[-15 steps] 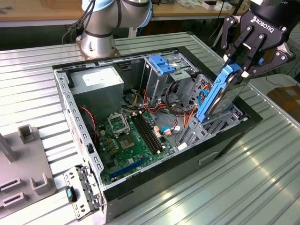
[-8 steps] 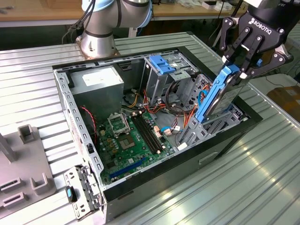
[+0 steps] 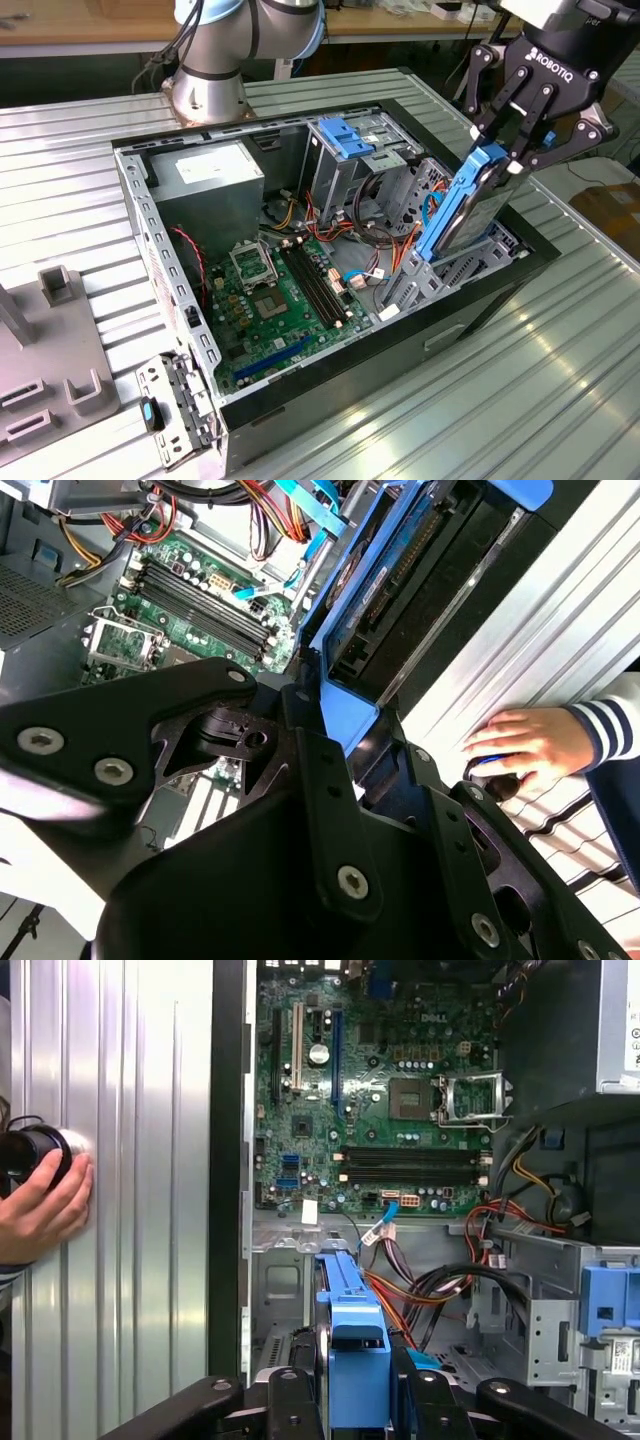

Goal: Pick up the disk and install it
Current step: 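Pick up the disk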

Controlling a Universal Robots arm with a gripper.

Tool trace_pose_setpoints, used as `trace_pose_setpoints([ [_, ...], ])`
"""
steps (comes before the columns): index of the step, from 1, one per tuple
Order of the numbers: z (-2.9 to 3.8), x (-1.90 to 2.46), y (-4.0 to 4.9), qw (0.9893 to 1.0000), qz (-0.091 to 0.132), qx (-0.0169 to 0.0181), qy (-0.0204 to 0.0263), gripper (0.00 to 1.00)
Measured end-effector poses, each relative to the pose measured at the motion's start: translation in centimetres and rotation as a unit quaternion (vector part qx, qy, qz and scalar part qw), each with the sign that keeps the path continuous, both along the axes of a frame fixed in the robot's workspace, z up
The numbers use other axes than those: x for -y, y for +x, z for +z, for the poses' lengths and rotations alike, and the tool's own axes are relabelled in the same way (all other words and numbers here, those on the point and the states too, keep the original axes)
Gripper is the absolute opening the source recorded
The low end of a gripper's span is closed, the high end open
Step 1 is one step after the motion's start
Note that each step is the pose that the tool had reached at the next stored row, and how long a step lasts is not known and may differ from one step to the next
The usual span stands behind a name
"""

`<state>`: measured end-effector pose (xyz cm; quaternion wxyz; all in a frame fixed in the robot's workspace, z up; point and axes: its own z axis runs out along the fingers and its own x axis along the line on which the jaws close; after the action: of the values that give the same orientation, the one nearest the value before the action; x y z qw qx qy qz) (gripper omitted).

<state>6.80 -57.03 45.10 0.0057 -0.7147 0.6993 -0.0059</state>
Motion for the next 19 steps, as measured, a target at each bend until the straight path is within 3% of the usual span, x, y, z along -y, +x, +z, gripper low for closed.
trace_pose_setpoints([
  [4,-0.53,0.0,0.0,1.0,0.0,0.0,0.0,0.36],
  [15,-4.81,0.02,0.0,1.0,0.0,0.0,0.0001,0.36],
  [19,-5.94,0.03,0.0,1.0,0.0,0.0,0.0001,0.36],
])
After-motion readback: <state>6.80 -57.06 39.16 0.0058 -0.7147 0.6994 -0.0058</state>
